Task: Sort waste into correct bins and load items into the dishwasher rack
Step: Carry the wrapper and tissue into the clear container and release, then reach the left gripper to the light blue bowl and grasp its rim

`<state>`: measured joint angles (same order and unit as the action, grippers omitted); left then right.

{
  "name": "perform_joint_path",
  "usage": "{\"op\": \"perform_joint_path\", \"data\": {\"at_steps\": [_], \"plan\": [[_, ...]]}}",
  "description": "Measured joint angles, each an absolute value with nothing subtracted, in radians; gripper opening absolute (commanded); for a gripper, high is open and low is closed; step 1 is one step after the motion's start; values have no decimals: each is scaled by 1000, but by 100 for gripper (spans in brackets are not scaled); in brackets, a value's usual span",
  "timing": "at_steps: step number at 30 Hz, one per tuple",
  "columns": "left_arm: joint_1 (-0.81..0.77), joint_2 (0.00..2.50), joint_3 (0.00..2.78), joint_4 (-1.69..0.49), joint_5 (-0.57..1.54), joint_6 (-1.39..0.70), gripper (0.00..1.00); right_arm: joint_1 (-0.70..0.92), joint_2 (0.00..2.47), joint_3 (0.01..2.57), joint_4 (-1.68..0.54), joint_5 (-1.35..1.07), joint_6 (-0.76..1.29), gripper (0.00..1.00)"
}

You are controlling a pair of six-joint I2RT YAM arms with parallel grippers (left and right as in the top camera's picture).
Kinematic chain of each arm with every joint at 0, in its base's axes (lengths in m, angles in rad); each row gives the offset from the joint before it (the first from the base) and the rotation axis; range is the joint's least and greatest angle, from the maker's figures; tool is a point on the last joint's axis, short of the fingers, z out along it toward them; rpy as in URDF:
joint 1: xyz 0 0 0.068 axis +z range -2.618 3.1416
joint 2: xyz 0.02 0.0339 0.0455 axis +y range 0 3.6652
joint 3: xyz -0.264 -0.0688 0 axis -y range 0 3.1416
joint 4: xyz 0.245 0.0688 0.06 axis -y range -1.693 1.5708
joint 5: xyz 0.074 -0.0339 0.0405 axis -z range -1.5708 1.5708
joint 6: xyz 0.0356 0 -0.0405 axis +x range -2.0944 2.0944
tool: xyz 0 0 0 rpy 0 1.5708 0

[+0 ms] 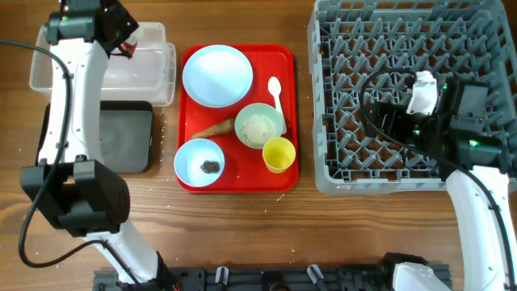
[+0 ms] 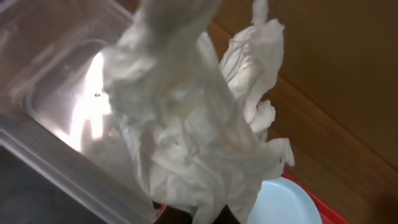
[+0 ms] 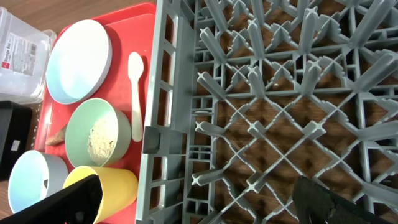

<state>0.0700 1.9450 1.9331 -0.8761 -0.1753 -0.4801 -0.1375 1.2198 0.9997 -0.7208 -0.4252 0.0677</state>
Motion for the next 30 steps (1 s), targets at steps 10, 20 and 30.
{"op": "perform_joint_path", "data": {"at_steps": [10, 20, 30], "plan": [[79, 2119, 1933, -778, -175, -240, 10, -138, 1220, 1000, -719, -425, 74, 100], [86, 2188, 1933, -815, -175, -223, 98, -138, 1220, 1000, -719, -425, 74, 100], [67, 1993, 1931, -1028, -108, -221, 96, -138, 1220, 1000, -720, -425, 75, 100]]}}
